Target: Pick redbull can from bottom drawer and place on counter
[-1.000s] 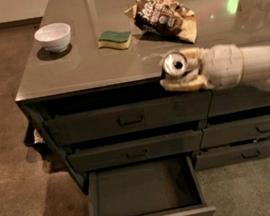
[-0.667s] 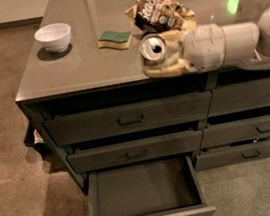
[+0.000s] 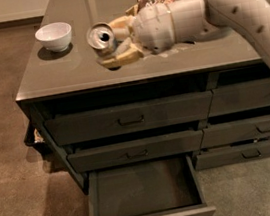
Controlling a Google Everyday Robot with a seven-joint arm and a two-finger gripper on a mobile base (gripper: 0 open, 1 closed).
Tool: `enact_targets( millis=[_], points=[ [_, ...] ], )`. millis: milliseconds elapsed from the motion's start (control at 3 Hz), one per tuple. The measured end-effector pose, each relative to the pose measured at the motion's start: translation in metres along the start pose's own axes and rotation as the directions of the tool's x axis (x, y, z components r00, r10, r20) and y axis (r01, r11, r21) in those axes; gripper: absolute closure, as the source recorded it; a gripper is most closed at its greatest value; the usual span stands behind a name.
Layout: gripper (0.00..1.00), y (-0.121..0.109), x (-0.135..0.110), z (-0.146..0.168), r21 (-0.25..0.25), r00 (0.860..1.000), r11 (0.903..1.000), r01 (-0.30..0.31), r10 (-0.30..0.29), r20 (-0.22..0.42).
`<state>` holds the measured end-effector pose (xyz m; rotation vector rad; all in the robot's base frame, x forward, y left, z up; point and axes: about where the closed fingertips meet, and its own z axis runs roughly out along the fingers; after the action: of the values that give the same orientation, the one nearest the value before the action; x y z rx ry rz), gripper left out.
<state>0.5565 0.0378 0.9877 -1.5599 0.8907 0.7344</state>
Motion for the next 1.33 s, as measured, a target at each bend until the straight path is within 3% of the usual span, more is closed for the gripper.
enact_targets(
  millis=[333,667,1000,1333],
  points=[
    [1.00,-0.017,0.011,0.040,-0.098,0.995,0.9909,-0.093,0.094,0.010],
    [1.00,-0.037,0.029,0.070,-0.152,0.982,0.9709,-0.185,0.187,0.001],
    [1.00,-0.054,0.054,0.081,-0.172,0.959,0.9448,-0.279,0.283,-0.002],
    [1.00,-0.069,0.079,0.077,-0.146,0.930,0.9200,-0.364,0.368,0.005]
  ],
)
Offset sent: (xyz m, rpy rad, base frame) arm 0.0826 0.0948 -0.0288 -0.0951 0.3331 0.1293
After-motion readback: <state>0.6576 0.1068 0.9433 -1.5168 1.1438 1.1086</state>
